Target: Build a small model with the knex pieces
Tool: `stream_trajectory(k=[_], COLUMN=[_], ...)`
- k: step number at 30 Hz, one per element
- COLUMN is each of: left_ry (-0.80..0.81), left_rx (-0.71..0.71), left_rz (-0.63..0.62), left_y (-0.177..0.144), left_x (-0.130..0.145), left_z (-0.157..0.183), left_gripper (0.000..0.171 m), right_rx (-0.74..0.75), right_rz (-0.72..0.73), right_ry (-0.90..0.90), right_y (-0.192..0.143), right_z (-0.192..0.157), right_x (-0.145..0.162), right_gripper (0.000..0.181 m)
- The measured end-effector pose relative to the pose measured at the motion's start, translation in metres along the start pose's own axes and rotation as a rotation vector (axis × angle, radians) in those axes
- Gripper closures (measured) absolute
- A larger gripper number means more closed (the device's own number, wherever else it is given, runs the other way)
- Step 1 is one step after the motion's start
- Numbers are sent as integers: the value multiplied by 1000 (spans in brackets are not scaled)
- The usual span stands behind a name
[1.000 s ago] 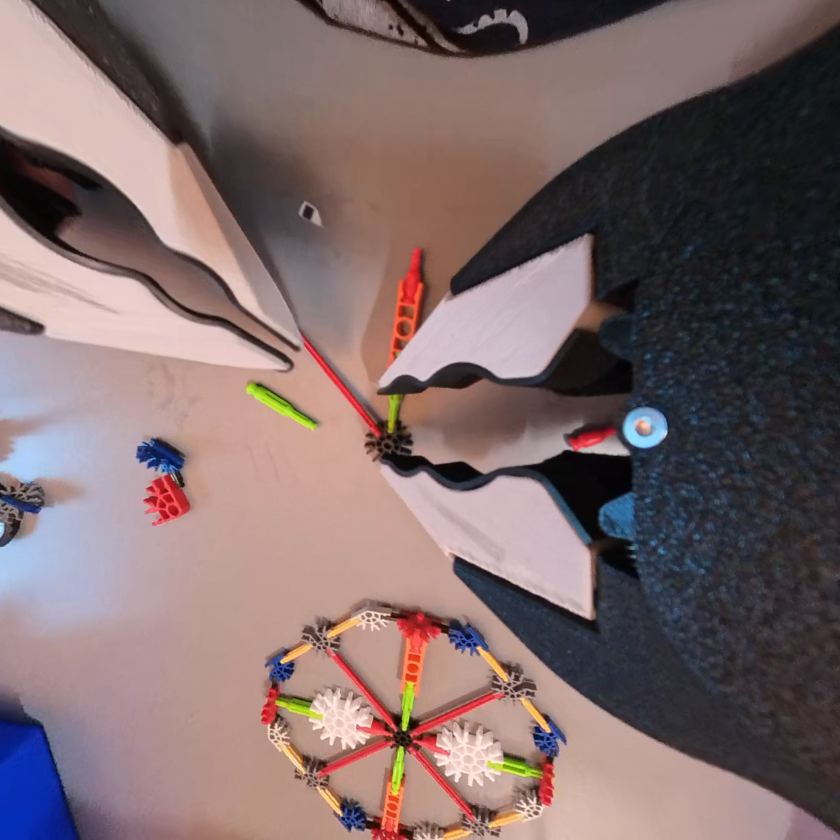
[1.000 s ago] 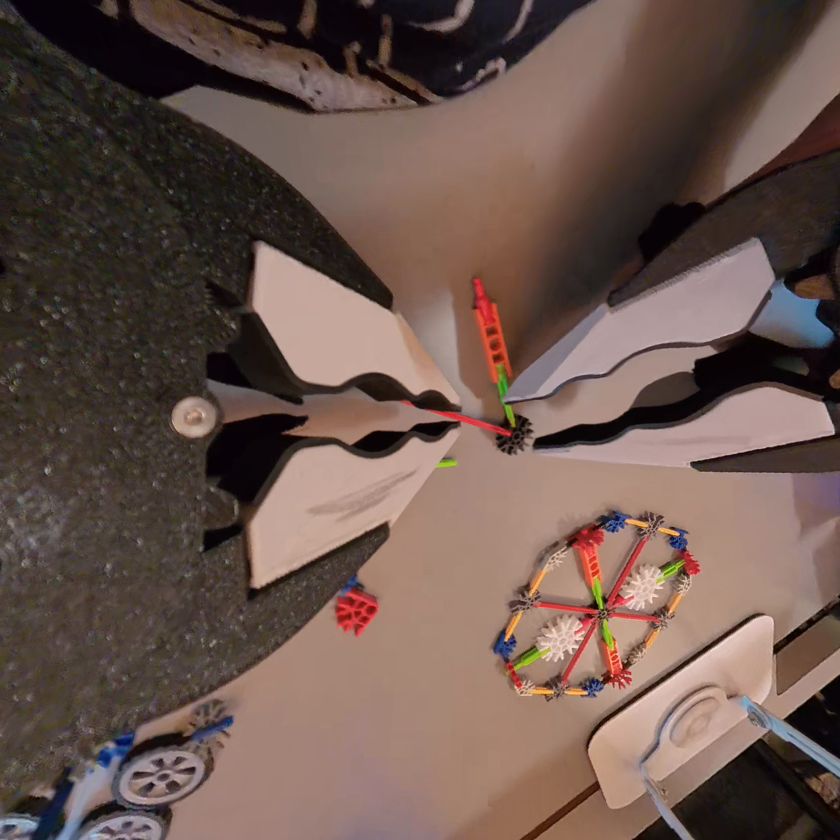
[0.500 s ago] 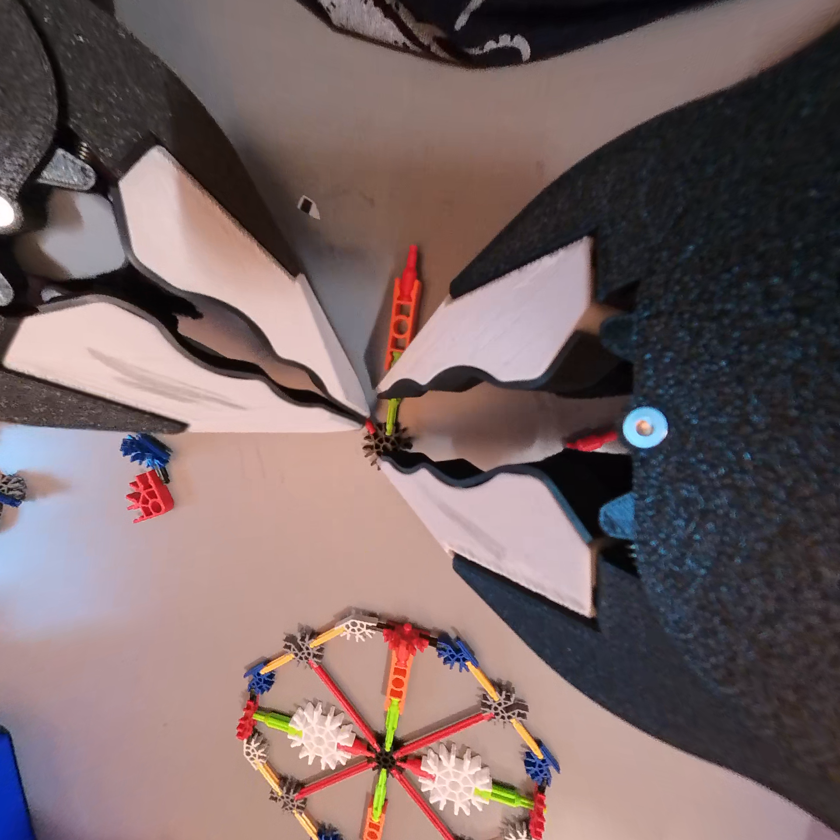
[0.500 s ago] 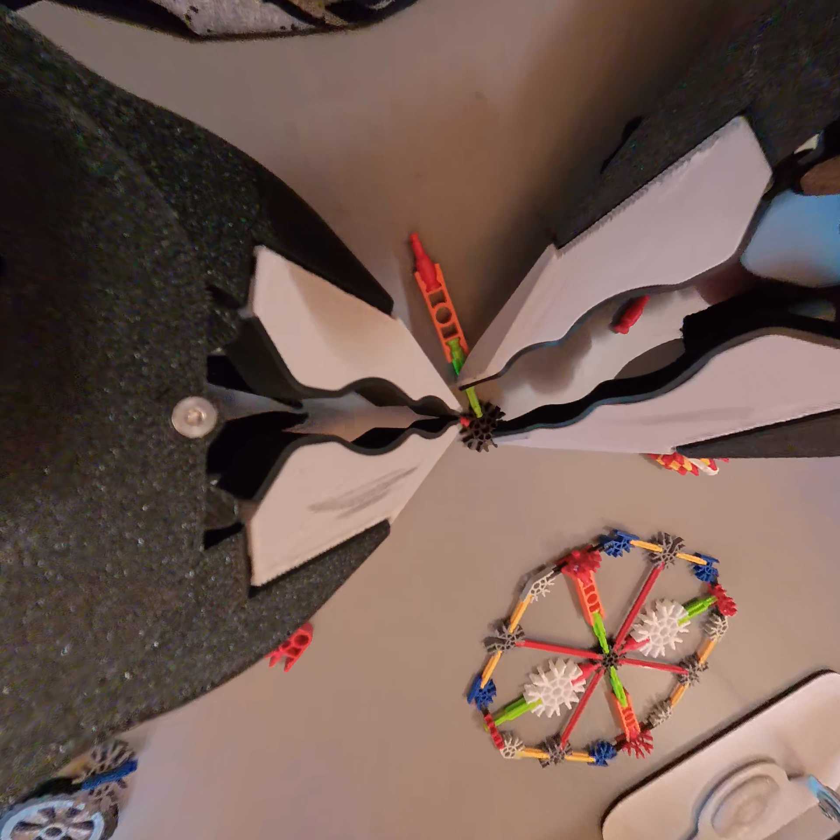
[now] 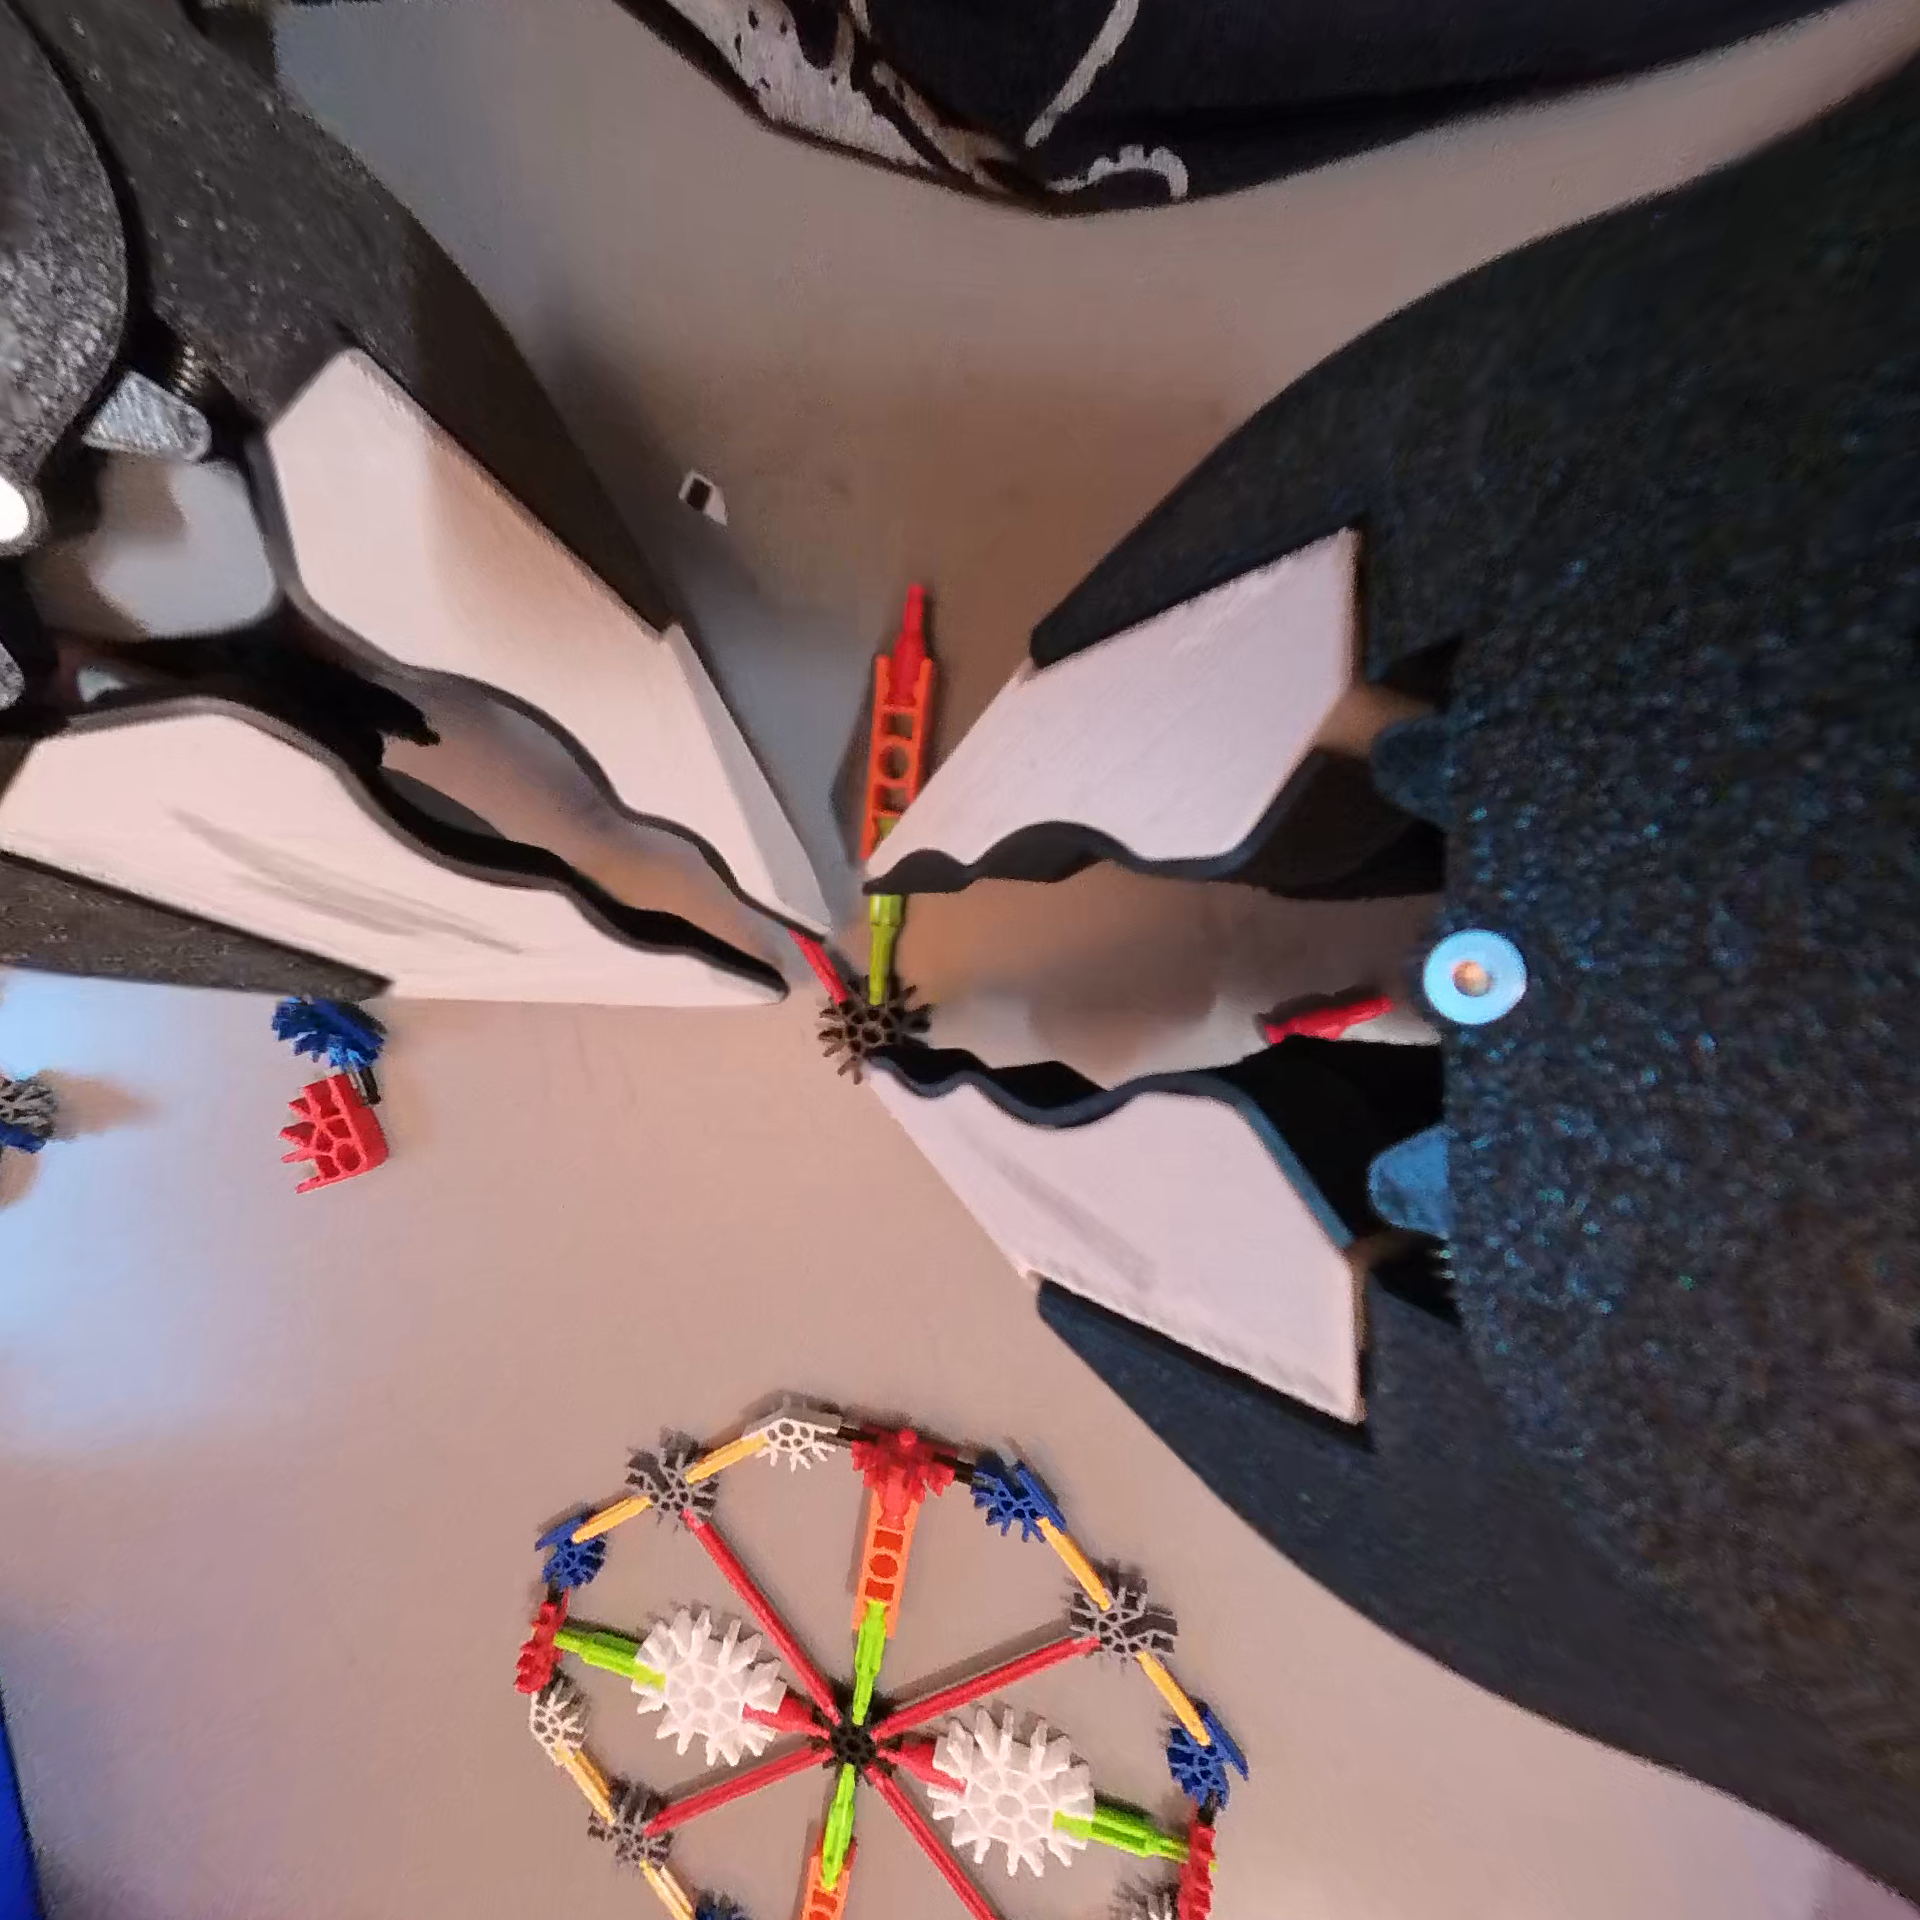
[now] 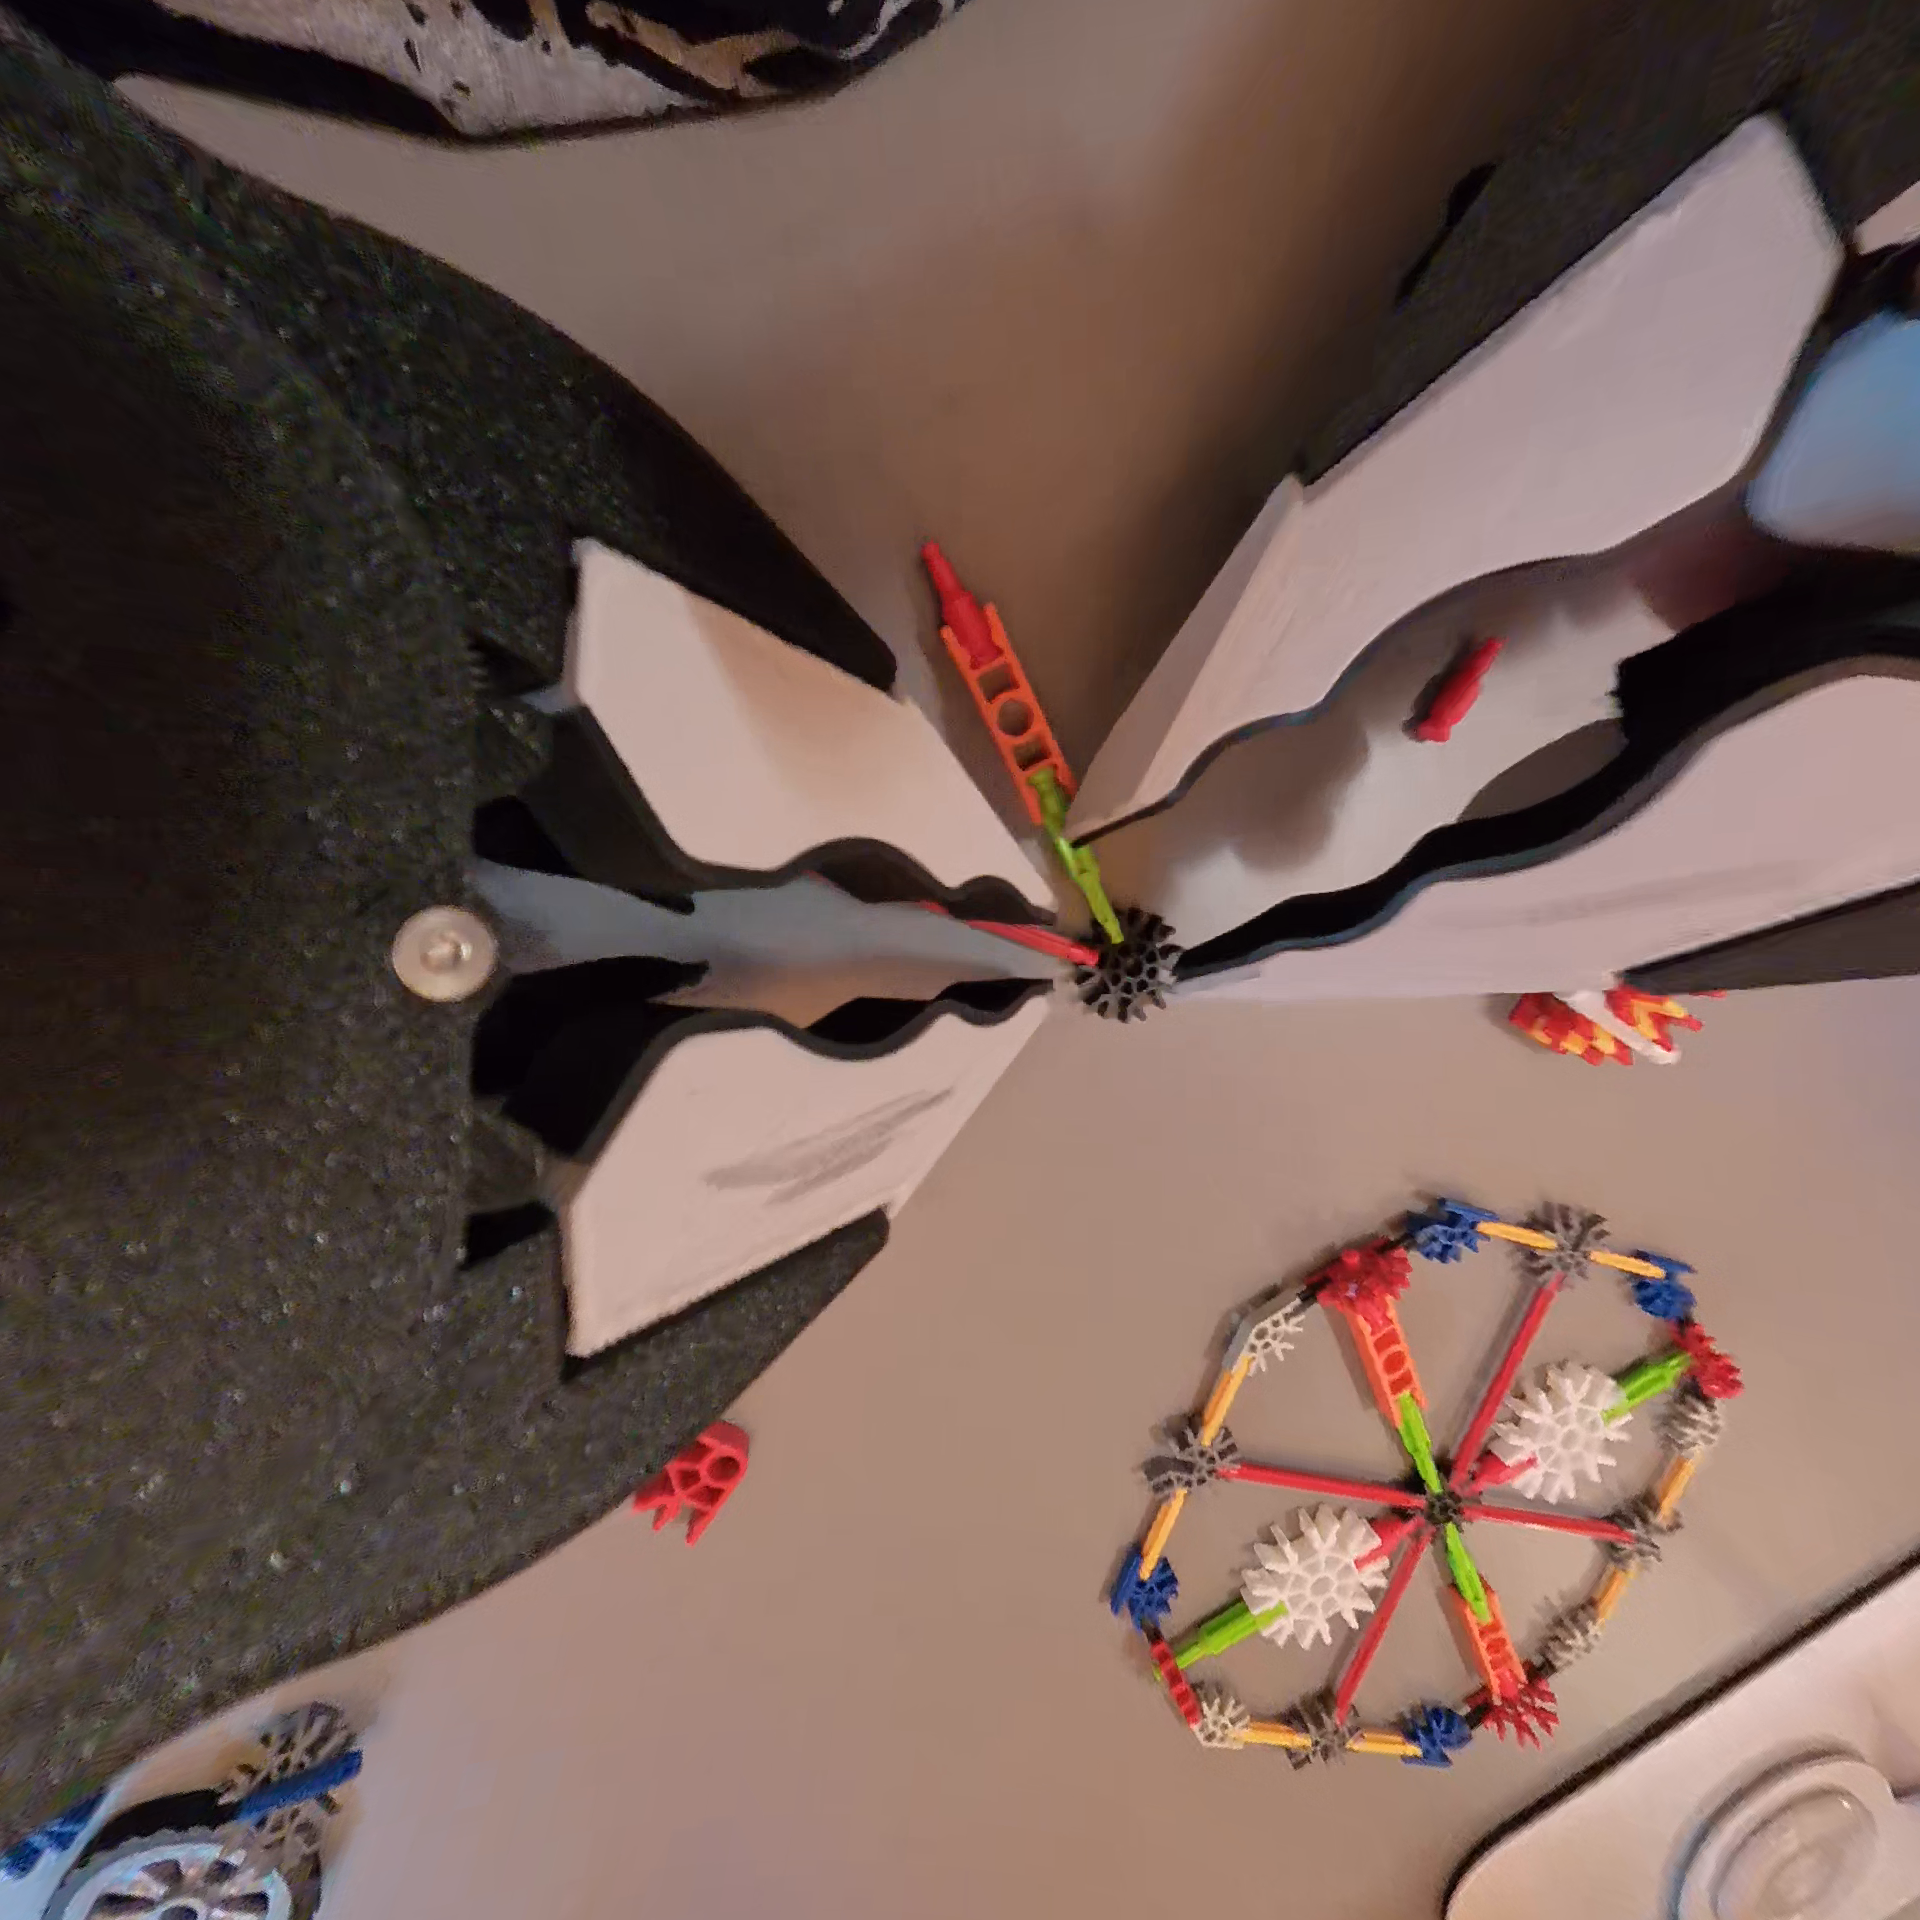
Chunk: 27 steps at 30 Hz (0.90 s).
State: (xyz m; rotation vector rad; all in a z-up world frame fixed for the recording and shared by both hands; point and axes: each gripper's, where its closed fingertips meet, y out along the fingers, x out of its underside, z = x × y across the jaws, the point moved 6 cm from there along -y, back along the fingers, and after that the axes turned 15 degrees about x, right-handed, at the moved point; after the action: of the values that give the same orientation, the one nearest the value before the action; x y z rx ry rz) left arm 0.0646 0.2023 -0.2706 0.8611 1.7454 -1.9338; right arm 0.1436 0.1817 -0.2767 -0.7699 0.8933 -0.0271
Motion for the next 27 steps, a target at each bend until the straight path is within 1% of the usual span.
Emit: stream_trajectory(k=[4,9,13,21,27], left_ry=[-10,-6,-6,-1,-4], left_rx=[20,18,11,7,35], left_rz=[-31,-24,13,-42,-47], left_y=[5,4,-3,1,2], left_x=[5,4,-1,7,6], left_z=[1,1,0,-1,-2], left_gripper=[143,142,142,144,145], right_rx=[-13,-12,-19,-79,-99], right_rz=[-14,-8,11,10,8], right_ry=[4,-1,-6,-69,-108], right_y=[2,2,2,7,8], right_z=[-2,-2,1,1,3], right_x=[3,1,-3,-3,-4], right_gripper=[179,179,179,179,179])
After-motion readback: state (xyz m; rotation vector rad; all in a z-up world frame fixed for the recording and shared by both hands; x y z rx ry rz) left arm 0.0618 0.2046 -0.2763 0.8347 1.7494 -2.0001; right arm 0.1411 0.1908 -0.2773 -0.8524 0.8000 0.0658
